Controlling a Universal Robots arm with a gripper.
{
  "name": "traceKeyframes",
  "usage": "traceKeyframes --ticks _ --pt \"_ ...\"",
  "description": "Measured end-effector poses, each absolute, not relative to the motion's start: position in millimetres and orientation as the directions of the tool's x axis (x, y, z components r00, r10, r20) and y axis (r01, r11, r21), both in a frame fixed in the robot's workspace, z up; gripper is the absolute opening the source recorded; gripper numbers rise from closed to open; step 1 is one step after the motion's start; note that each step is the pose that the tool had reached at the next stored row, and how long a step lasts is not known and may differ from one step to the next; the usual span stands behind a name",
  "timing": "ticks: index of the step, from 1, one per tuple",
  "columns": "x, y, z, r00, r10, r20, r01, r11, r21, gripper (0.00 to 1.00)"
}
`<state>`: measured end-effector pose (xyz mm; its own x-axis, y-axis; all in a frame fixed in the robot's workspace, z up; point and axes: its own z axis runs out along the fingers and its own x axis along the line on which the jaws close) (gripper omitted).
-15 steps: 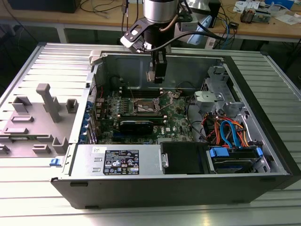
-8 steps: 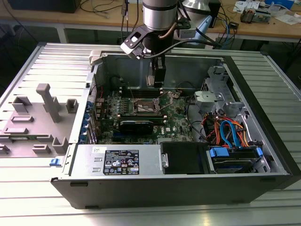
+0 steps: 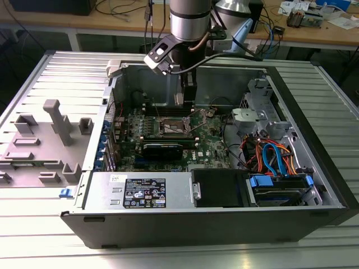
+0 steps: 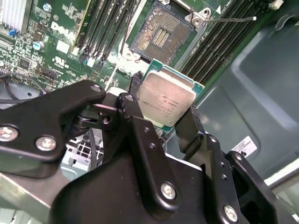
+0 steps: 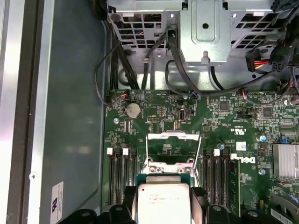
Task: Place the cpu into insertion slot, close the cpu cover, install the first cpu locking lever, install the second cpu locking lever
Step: 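Place the cpu into insertion slot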
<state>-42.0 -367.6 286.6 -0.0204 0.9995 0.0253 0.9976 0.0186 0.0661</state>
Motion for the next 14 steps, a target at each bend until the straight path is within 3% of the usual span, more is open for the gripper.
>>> traceKeyframes --ticks 14 --pt "-50 -368 272 -0.017 1.0 0.025 0.998 0.015 0.066 0.55"
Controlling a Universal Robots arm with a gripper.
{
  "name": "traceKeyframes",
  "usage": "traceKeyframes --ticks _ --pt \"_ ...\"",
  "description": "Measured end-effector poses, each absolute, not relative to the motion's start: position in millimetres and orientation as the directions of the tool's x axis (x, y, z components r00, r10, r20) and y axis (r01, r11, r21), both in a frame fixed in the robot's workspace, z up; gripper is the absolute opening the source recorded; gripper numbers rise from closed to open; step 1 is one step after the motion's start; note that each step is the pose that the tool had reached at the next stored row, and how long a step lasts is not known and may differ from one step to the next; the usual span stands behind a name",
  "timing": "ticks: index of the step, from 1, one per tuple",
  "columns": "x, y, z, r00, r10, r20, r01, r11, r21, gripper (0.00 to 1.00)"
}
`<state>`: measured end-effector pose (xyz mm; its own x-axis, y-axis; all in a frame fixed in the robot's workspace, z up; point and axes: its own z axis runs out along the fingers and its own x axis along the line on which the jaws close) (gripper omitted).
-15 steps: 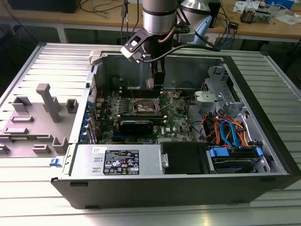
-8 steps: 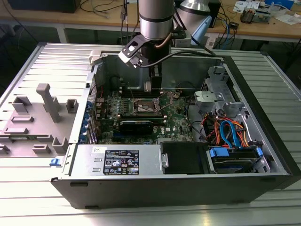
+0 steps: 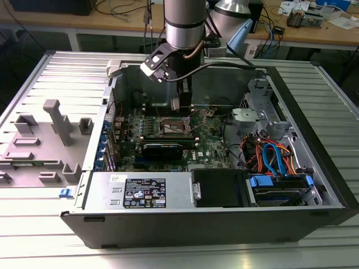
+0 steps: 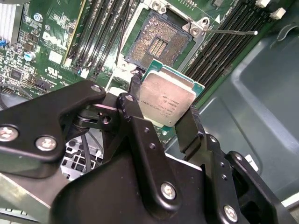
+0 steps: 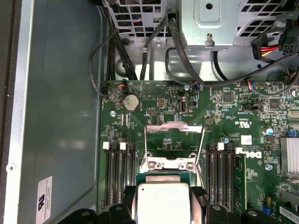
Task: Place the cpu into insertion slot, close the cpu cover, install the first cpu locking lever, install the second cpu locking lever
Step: 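Place the cpu into insertion slot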
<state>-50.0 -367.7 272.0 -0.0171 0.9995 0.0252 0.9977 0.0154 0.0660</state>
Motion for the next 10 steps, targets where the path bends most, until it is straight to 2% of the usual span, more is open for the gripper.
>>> traceKeyframes --ticks 10 --pt "-50.0 -367.7 265.2 -0.017 1.0 0.025 0.998 0.016 0.067 0.55"
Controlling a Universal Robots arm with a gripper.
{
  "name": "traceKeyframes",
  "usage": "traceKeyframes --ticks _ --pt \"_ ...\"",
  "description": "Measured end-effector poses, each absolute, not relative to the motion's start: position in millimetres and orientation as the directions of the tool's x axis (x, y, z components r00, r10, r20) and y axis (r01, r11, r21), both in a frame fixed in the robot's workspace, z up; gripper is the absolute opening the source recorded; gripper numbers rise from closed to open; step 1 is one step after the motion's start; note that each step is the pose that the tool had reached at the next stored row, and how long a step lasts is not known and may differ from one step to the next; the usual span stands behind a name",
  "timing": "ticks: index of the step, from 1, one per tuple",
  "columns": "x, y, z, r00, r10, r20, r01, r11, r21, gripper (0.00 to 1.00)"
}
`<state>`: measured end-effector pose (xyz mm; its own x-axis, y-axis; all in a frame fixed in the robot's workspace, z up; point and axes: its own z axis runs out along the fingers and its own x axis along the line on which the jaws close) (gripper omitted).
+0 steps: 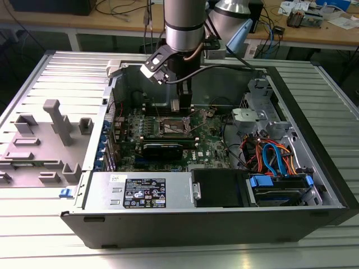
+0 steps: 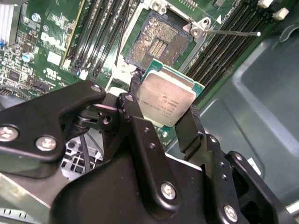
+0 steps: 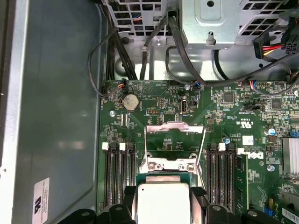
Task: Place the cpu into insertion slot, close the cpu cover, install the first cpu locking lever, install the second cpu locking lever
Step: 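Place the cpu into insertion slot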
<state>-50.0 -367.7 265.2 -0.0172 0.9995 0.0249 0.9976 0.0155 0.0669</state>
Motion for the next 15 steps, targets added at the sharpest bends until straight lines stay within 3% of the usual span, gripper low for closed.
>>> traceKeyframes --ticks 15 --pt "-60 -368 238 -0.026 0.999 0.025 0.997 0.024 0.069 0.55"
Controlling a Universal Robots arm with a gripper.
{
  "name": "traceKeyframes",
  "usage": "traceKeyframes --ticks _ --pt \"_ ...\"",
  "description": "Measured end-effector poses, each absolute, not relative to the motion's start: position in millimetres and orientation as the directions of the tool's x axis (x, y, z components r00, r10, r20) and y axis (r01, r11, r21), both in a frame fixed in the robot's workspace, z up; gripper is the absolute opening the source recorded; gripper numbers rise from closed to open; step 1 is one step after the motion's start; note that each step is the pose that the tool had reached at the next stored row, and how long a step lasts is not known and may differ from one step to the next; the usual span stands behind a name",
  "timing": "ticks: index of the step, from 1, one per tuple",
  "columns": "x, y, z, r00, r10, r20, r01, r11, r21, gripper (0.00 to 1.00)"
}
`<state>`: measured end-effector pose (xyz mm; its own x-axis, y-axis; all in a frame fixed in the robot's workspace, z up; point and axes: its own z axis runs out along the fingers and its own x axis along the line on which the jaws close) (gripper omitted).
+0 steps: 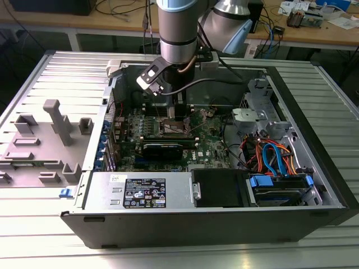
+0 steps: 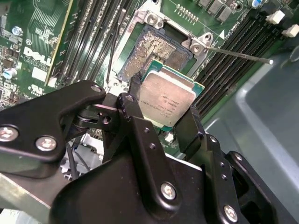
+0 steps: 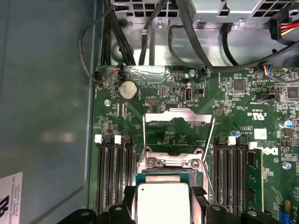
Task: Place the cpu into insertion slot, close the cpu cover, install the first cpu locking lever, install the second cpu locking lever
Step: 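Place the cpu into insertion slot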
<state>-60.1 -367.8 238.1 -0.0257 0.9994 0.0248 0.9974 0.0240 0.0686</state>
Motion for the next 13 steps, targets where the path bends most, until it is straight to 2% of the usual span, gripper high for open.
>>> traceKeyframes --ticks 13 --pt "-63 -372 224 -0.026 0.999 0.025 0.997 0.024 0.069 0.55"
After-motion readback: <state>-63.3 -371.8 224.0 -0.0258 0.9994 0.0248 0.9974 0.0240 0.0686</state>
